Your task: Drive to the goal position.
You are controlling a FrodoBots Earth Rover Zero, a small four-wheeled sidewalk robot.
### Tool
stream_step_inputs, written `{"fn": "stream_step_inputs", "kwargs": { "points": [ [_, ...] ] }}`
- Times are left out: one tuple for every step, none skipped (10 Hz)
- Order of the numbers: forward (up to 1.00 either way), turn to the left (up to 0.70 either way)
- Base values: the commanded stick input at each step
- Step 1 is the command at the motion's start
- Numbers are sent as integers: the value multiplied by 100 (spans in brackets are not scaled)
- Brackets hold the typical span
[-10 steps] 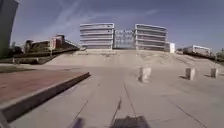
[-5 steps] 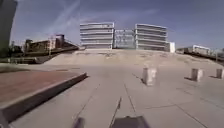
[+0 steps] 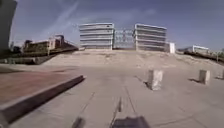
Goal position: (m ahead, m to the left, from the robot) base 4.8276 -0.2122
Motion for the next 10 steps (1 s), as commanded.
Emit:
{"fn": "stream_step_inputs", "kwargs": {
  "points": [
    [70, 0],
    [70, 0],
    [70, 0],
    [70, 0],
    [70, 0],
    [70, 0],
    [70, 0],
    [70, 0],
    [70, 0],
    [70, 0]
  ]
}}
